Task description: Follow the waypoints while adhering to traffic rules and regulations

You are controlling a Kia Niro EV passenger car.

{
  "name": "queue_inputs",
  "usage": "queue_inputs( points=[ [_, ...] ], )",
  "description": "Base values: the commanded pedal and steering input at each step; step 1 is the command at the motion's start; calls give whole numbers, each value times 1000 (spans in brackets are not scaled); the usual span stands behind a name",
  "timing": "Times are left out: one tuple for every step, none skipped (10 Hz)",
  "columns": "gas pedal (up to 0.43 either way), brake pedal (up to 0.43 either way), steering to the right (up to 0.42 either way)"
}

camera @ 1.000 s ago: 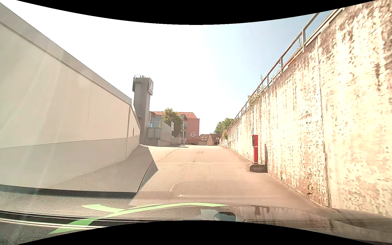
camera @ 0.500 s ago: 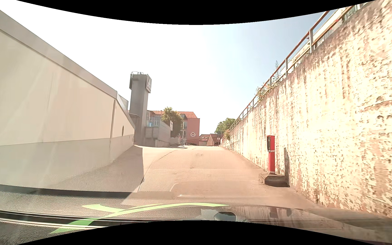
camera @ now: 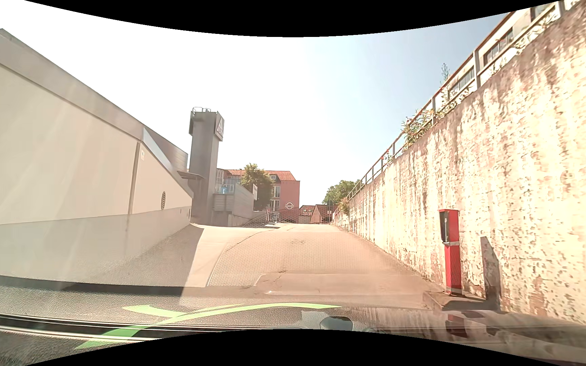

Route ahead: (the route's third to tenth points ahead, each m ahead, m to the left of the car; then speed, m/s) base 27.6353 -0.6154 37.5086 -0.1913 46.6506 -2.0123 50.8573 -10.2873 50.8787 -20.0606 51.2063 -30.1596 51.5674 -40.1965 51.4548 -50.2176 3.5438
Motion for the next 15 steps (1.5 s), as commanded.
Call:
queue_inputs(
  points=[
    [240, 0, -3],
    [240, 0, -2],
    [240, 0, -2],
    [248, 0, -2],
    [248, 0, -2],
    [260, 0, -1],
    [280, 0, -2],
    [299, 0, -1],
    [311, 0, -1],
    [311, 0, -1],
    [311, 0, 3],
    [311, 0, 9],
    [299, 0, 16],
    [280, 0, 19],
    [260, 0, 18]
  ],
)
